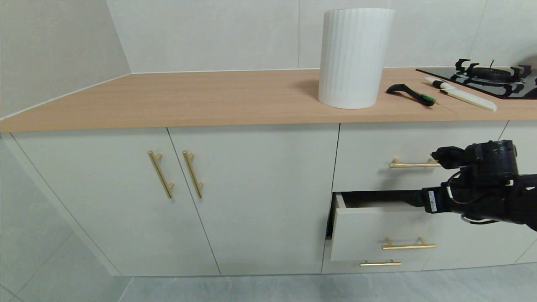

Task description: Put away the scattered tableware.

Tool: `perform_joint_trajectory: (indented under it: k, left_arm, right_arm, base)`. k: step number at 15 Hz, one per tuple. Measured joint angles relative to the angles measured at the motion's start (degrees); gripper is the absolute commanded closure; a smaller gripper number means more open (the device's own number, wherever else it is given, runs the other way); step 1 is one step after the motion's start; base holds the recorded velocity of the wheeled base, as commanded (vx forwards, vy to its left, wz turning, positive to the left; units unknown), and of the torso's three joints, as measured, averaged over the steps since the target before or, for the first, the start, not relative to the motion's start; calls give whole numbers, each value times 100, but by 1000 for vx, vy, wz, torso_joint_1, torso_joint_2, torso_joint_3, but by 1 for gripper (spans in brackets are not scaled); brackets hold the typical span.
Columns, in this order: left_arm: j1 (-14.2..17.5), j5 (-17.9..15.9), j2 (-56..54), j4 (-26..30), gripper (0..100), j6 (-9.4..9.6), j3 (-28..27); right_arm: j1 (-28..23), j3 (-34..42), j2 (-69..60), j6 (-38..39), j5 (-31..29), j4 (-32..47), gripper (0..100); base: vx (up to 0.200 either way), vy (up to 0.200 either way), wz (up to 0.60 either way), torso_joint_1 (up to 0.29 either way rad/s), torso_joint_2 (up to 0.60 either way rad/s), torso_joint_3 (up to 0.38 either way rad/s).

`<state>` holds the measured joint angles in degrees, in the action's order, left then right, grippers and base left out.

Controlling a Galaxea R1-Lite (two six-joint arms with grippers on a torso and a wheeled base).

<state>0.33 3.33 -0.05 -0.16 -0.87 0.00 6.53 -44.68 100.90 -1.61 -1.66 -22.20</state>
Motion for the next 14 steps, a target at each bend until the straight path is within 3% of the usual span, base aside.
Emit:
perform_joint_trajectory:
  k: [6, 14]
  left_arm:
    - [0, 0, 0, 0, 0, 0, -2]
    - [0, -2, 0, 0, 0, 2, 0]
  right_arm:
    - [106, 30, 1175, 38, -280, -1051, 0]
    - [107, 638, 983, 199, -277, -1037, 0]
  base:
    - [0, 0, 0, 0, 0, 0]
    - [0, 0, 0, 0, 0, 0]
